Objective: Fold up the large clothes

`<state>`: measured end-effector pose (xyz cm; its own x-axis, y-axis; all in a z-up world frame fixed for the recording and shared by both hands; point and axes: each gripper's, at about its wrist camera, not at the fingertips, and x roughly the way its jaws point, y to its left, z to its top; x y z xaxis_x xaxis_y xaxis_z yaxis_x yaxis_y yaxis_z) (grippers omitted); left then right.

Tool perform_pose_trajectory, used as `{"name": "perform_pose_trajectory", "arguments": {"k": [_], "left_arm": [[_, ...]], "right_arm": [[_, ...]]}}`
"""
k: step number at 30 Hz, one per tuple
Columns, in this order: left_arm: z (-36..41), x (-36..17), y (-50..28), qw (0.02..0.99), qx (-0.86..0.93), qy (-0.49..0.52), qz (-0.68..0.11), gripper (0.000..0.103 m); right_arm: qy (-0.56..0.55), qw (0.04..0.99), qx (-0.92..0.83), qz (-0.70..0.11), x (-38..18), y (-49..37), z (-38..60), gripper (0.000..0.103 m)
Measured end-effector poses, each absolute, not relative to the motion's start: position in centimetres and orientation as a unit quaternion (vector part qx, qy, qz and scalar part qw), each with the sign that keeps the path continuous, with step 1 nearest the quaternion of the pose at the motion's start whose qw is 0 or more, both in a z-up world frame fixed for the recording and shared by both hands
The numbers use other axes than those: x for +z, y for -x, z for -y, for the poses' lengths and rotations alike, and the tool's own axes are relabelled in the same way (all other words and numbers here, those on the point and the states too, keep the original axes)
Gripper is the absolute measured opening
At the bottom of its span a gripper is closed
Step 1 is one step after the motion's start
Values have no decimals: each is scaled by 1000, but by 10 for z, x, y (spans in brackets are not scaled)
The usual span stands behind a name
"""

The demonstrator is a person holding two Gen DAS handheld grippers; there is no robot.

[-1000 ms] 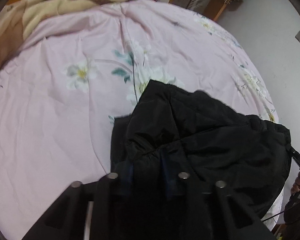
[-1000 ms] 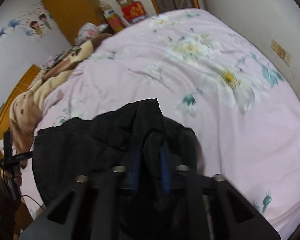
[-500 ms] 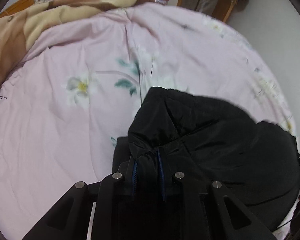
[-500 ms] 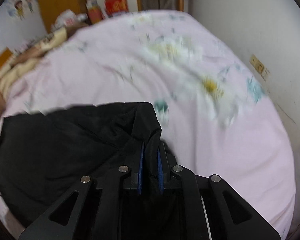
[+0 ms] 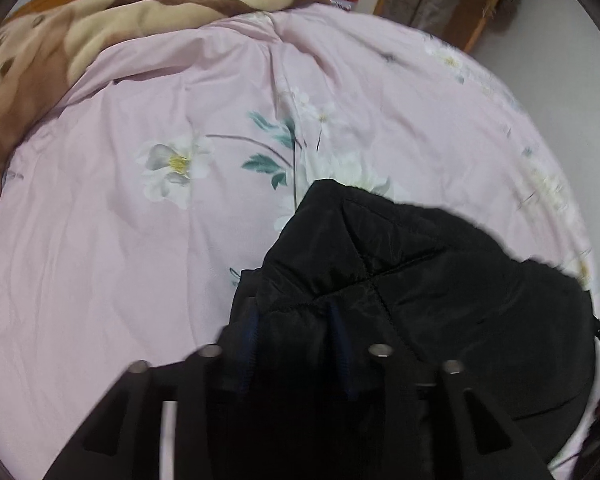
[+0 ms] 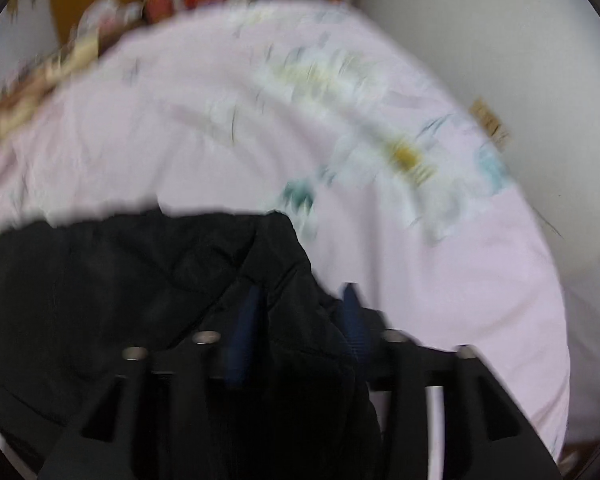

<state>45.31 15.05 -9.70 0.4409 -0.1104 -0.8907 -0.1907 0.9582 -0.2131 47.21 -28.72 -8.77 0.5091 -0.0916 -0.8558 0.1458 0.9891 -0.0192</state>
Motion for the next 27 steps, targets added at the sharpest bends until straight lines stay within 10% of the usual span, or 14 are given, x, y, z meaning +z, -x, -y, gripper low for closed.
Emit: {"name": "perform_pose_trajectory", "arguments": {"k": [9,27], "left_arm": [[-87,-26,-388,888,-20,118,-445,73],[-9,-165,-413,852,-22,32,-522,83]], "right_arm": [[-28,925,43,-376,-6,-399,217,64],[39,870,44,-490,-161,-421,152,65]]}}
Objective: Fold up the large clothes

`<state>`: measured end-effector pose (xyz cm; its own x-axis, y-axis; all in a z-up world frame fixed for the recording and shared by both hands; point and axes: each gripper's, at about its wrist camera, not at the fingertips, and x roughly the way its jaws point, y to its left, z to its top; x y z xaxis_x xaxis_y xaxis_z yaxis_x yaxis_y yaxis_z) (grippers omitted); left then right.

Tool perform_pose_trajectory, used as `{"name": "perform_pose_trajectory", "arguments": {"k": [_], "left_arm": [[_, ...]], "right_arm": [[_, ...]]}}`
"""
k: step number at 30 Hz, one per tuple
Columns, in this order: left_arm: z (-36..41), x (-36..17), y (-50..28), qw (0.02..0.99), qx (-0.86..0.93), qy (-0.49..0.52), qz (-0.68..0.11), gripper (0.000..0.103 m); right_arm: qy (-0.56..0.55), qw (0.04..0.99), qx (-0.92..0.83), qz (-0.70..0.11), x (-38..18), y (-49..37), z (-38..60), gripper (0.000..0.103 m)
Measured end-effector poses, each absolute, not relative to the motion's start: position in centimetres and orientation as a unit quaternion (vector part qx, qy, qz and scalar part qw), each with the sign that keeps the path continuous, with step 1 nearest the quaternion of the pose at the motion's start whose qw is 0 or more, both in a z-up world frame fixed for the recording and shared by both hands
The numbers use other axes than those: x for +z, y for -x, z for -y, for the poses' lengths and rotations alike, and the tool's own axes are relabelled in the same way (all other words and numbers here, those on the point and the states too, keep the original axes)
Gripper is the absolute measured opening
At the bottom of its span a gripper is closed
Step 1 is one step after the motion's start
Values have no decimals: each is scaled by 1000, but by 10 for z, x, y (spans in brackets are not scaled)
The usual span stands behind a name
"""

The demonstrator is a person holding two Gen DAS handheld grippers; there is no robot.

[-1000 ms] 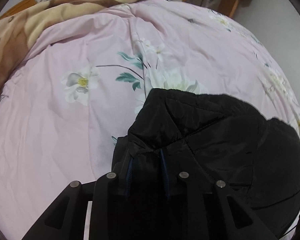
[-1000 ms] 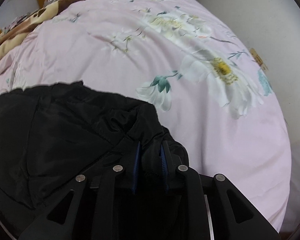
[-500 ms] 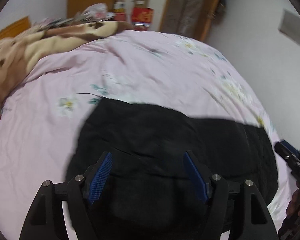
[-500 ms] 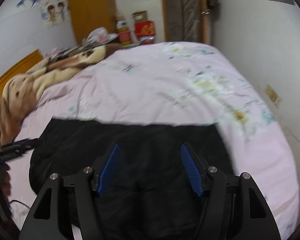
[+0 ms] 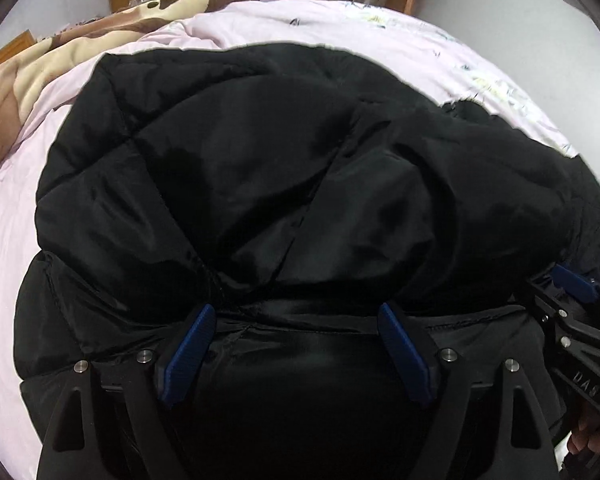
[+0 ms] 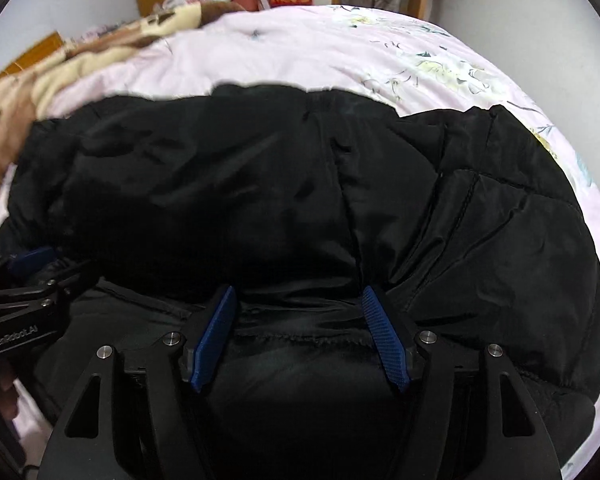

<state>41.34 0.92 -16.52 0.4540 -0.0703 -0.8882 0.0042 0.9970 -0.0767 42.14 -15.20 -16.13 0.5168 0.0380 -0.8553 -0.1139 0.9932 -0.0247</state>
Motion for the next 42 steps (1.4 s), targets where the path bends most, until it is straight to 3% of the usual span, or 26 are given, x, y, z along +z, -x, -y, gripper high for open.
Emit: {"name": "perform_pose_trajectory", "arguments": {"k": [7,14,19,26,36,42], "left_arm": [[-24,-145,-410,854,-41,57,-516,83],[-68,-116,-381,872,-8,67,-486,83],[-87,-158,-393,843,-17,76,-532,82],[-85,-189,-411,839,-17,66,-540,82],[-113,-158,-391,846,-26,65,-528,81],[-145,-130,-366,869,13,39,-493,81]], "right_arm": [[29,864,55,-499,-145,-421,159,65],[7,897,34,-440,-88,-386,212,65],[21,873,8,-486,-133,-386,243,65],[11,864,2,-503,-170,-396,245,66],[17,861,19,-508,-141,-397,252,67],[35,883,12,-468,-106,-367,267,68]]}}
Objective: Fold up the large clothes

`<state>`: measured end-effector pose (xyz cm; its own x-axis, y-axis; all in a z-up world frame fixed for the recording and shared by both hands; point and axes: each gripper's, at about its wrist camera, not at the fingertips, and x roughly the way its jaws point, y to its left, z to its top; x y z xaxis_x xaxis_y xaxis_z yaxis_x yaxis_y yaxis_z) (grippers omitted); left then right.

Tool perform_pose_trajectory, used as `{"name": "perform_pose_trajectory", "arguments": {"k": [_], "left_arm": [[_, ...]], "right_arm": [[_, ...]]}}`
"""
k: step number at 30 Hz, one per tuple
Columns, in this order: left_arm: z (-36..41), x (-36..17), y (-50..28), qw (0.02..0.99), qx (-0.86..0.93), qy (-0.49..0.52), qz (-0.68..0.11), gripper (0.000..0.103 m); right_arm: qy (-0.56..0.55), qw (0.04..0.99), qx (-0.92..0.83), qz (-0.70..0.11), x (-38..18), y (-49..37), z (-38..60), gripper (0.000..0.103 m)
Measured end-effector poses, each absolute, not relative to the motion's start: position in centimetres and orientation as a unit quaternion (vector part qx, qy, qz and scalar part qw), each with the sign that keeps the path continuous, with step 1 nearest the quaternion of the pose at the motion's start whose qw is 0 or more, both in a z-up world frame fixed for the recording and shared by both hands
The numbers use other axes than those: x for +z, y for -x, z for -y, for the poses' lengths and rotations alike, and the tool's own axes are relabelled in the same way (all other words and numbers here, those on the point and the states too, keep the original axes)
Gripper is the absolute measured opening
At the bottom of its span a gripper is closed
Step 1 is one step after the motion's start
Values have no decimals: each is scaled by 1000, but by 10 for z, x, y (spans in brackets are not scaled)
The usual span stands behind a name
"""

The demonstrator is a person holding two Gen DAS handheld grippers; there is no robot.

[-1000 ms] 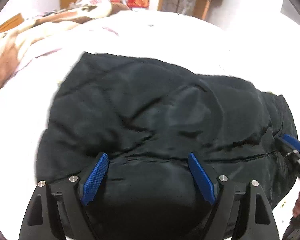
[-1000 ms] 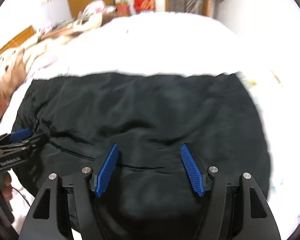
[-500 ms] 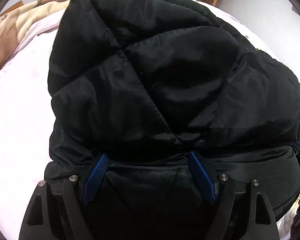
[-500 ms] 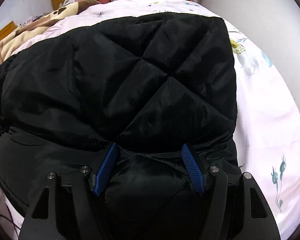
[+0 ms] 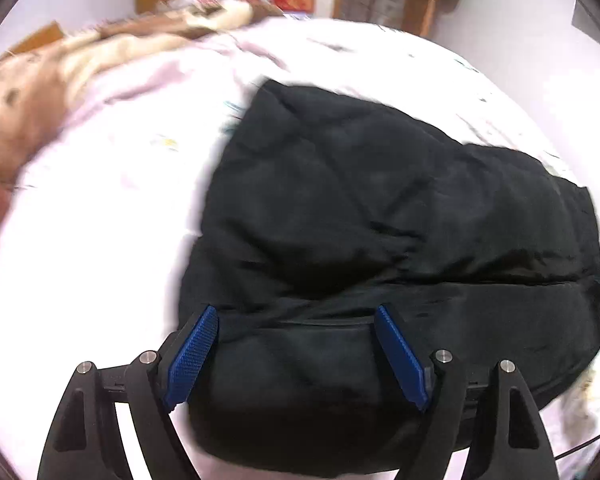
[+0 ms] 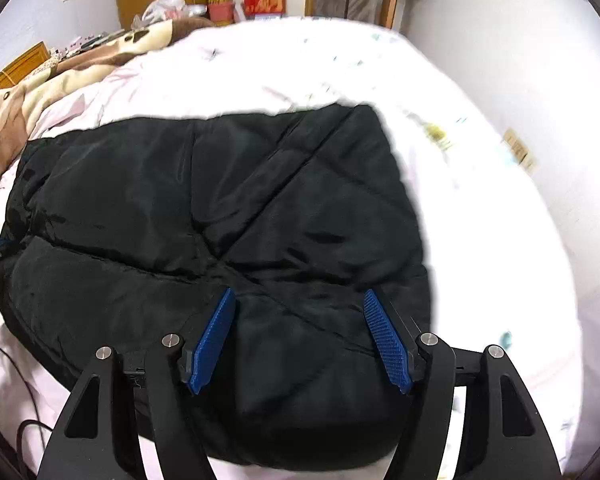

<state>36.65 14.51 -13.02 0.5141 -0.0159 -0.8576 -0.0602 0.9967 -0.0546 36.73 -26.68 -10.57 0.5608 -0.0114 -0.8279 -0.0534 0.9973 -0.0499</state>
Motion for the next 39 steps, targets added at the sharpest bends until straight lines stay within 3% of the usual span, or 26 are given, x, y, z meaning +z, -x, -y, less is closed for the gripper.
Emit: {"name": "perform_pose_trajectory", "arguments": {"k": [9,18,39], "left_arm": [[-155,-174,-358,855,37,29,-516,82],[-146,-176,-343,860,36,23,-508,84],[-152,-137,-334,866,35,-13,-499,83]], "right_arm": [[29,872,-10,-488,-147,-366,283,69],[63,870,-26,-488,-168,-378,263,69],[25,884,-16,-466,-108,-336,297,71]]}}
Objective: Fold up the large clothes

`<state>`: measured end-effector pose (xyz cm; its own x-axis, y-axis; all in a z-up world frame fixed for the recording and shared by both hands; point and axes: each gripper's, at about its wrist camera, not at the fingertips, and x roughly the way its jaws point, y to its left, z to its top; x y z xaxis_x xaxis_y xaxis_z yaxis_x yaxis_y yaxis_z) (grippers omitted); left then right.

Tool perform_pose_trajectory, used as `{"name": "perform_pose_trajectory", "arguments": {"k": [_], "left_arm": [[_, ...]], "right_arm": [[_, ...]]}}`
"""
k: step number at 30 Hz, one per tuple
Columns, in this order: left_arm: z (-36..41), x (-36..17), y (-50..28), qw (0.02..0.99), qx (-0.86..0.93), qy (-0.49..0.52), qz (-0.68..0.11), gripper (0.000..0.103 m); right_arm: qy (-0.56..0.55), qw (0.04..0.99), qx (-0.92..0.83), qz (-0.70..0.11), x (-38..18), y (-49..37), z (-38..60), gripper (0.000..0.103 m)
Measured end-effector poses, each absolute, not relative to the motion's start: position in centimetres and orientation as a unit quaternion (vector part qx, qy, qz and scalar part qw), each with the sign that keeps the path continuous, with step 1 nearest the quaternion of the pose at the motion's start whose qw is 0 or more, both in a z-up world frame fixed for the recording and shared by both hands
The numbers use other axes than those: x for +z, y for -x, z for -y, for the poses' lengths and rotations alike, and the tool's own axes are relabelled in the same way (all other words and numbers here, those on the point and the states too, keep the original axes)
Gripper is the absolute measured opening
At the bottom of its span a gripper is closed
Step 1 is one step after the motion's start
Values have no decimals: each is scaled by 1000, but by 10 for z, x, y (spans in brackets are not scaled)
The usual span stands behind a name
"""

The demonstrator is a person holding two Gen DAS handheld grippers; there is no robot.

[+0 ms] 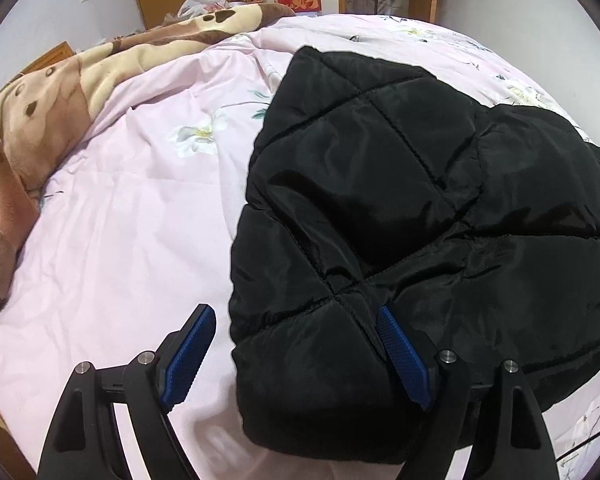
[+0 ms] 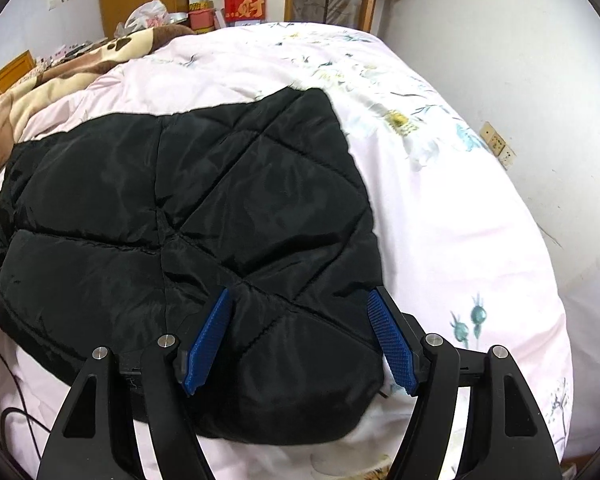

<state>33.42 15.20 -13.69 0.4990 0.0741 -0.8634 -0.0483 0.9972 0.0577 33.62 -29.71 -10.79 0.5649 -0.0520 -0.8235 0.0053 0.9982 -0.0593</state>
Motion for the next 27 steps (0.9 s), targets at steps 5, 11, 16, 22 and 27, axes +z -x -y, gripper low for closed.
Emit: {"name": "perform_pose_trajectory", "arguments": {"k": [5,11,16,22,27], "left_arm": [[-150,-123,-325,872,41,-20,-488,83],[-152,-108,-315,879,39,-32,-473,83],[-154,-109,-319,879,26,-34,-474,83],[-171,-129,-337,853,-48,15,-519,88],[-184,-152,-367,821,-90,49,-562,90]], "right_arm": [[20,889,-17,-457,-95,-321,304,71],[17,895,-10,-446,-83,-312,311,76],[2,894,-6,-447,-83,-325,313,76],[-42,874,31,-483,-104,-340,324,77],[-81,849,79,-517,-129,-366,331,91]]}}
